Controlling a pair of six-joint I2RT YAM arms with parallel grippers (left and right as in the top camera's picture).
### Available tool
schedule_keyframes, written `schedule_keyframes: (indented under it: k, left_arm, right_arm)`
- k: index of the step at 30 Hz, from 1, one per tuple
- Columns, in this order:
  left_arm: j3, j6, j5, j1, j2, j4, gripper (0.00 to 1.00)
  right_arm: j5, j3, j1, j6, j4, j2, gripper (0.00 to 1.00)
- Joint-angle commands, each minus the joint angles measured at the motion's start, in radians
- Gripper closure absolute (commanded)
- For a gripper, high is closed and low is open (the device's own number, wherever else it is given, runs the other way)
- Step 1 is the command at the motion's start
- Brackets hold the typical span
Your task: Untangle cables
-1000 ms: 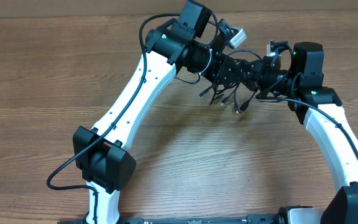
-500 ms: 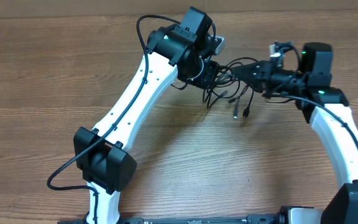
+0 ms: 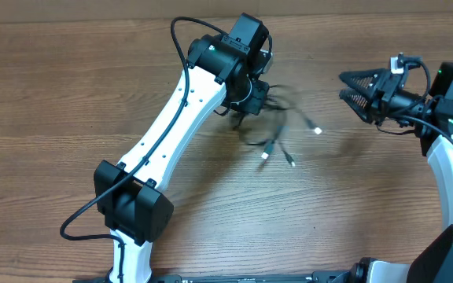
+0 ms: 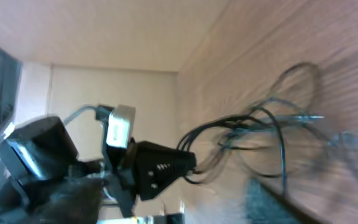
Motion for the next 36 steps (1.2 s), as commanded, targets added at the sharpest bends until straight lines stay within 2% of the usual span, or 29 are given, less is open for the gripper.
schedule_keyframes:
  k: [1,3,9,15,20,30,36]
  left_arm:
    - [0.007,0.087,0.13,0.004,-0.018,0.013,0.96]
    - [0.007,0.113,0.2,0.004,-0.018,0.019,0.96]
    - [0.014,0.149,0.424,0.011,-0.019,0.034,0.96]
    - [0.034,0.149,0.496,0.047,-0.031,0.034,0.96]
    - [0.058,0.149,0.622,0.105,-0.037,0.035,0.96]
    - [0.062,0.148,0.787,0.221,-0.037,0.0,0.96]
    - [0.062,0.141,0.792,0.258,-0.037,-0.047,0.96]
  right_arm:
    - [-0.023,0.015,0.001,-0.102,-0.03,-0.009,0.11]
    - [-0.024,0.015,0.001,-0.138,-0.057,-0.009,0.04]
    - [-0.023,0.015,0.002,-0.227,-0.175,-0.009,0.0]
    - [-0.008,0.015,0.016,-0.28,-0.274,-0.009,0.0]
    - [0.047,0.015,0.076,-0.281,-0.305,-0.009,0.0]
    - [0.274,0.015,0.238,-0.28,-0.304,-0.009,0.0]
    - [0.373,0.015,0.303,-0.28,-0.303,-0.009,0.0]
